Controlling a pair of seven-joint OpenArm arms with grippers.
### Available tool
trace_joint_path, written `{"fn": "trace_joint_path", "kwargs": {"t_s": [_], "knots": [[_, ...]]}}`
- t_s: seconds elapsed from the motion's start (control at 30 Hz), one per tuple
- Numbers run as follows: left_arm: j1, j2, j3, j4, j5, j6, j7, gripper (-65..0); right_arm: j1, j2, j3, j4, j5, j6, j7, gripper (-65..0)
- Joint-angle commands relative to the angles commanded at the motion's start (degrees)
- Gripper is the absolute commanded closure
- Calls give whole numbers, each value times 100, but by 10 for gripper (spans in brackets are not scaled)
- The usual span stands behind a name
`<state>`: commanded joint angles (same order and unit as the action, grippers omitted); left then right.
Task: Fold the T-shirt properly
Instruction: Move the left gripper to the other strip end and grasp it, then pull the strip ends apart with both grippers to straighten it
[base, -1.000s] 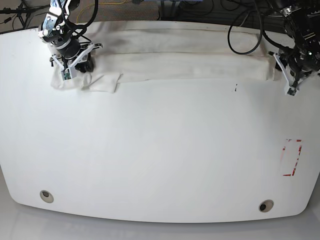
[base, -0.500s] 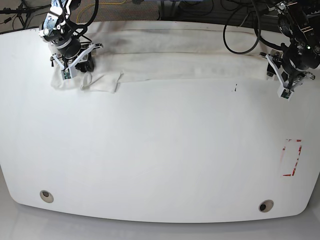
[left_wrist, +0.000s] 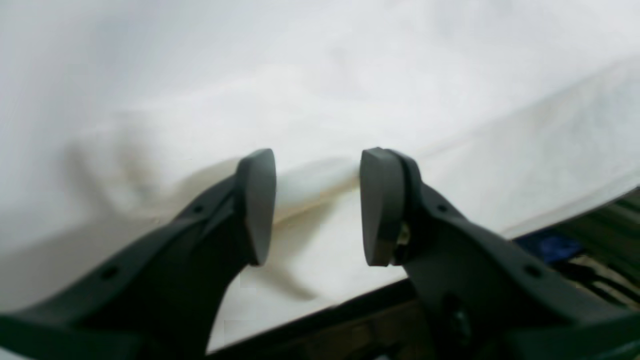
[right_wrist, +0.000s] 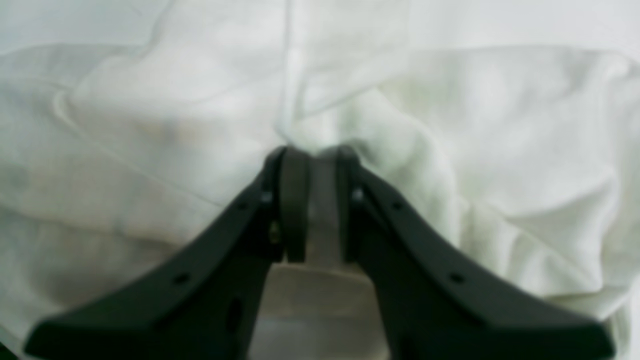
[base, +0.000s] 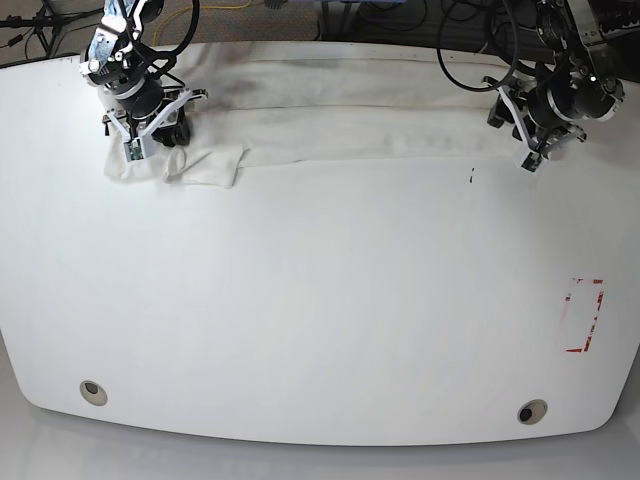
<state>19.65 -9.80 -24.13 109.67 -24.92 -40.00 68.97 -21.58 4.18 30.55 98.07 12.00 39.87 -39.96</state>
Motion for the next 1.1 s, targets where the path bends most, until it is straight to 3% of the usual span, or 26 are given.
{"fn": "trace_joint_path", "kwargs": {"t_s": [0.33, 0.43, 0.83, 1.1], "knots": [[-123, -18, 158, -862, 1116, 0, -545, -258, 79, 0, -9, -9, 0, -9, -9, -100], [-378, -185, 167, -1231, 1292, 0, -563, -258, 114, 0, -9, -35, 0, -9, -9, -100], [-1327, -695, 167, -2462, 1327, 0, -589, -258, 756, 0, 0, -624, -431, 13, 9, -100], [-1662, -774, 176, -2479, 1319, 0, -554, -258, 1134, 26, -9, -651, -519, 13, -26, -103]]}}
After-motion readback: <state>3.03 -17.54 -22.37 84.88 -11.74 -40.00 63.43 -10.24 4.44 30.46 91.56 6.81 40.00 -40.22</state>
